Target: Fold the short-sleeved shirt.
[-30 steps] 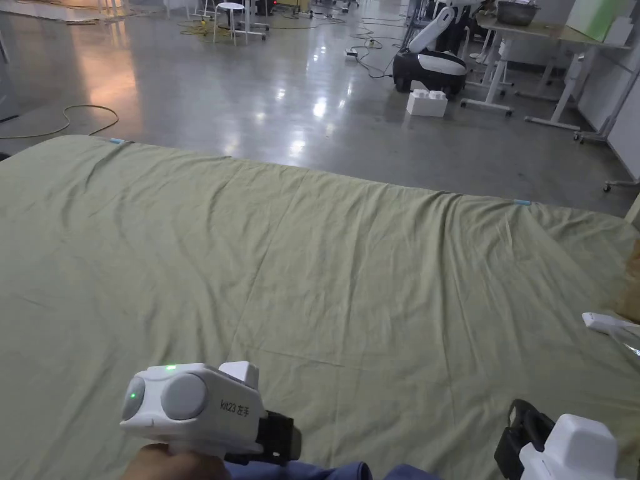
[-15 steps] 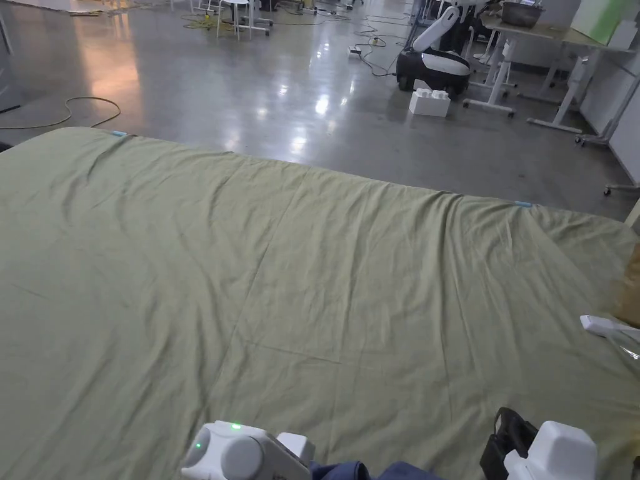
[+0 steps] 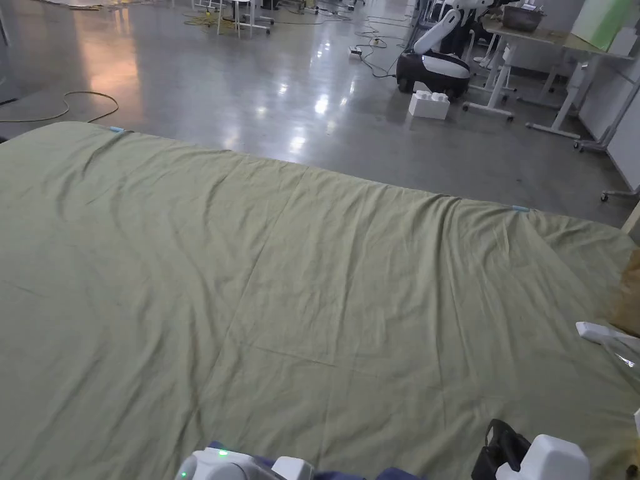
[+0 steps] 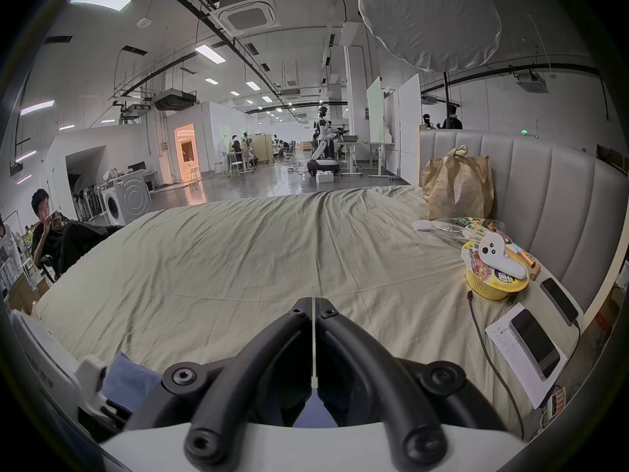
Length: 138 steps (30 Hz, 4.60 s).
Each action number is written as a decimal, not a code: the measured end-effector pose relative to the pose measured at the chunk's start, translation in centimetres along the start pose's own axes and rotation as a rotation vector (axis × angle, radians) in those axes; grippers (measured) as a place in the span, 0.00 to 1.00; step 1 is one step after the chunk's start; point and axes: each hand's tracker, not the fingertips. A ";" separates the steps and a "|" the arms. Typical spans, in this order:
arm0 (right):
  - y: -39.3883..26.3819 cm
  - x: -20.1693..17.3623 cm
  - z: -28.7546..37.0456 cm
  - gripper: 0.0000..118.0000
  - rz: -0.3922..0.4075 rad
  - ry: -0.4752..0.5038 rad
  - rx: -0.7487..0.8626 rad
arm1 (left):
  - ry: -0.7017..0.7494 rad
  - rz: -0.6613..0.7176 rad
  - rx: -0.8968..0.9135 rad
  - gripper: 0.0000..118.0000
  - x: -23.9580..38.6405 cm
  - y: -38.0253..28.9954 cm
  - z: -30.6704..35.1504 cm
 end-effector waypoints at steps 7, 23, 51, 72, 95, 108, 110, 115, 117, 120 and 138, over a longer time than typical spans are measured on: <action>0.1 0.0 0.0 0.02 -0.003 -0.003 0.008 | -0.014 0.010 0.239 0.65 -3.2 0.7 8.3; 1.8 -1.1 0.4 0.02 0.034 0.028 0.088 | -0.173 0.383 0.300 0.68 -17.0 -2.6 8.9; 1.5 -0.8 0.1 0.02 0.046 0.024 0.056 | 0.209 0.134 0.406 0.12 -11.6 0.6 21.8; 0.7 0.1 -0.2 0.02 0.022 0.037 0.031 | 0.327 0.089 0.361 0.14 1.3 2.7 18.7; -0.7 2.8 0.7 0.02 -0.010 -0.018 -0.006 | 0.342 -0.043 0.153 0.19 10.9 2.9 -0.7; -1.2 3.2 0.8 0.02 -0.013 -0.025 -0.024 | 0.245 -0.014 0.139 0.55 10.9 2.3 -2.9; -1.2 3.4 1.0 0.02 -0.012 -0.024 -0.024 | 0.208 -0.022 0.149 0.56 10.6 2.4 -1.3; -0.9 3.8 1.3 0.02 -0.013 -0.029 -0.017 | 0.221 -0.032 0.207 0.56 7.9 3.3 2.0; -0.9 3.8 1.3 0.02 -0.013 -0.031 -0.016 | 0.230 -0.010 0.224 0.54 6.6 3.5 2.3; -0.9 3.9 1.3 0.02 -0.016 -0.029 -0.018 | 0.176 0.013 0.179 0.22 5.5 3.5 1.1; -1.3 4.0 1.3 0.02 -0.018 -0.032 -0.032 | 0.087 0.016 0.211 0.11 5.7 2.8 -7.1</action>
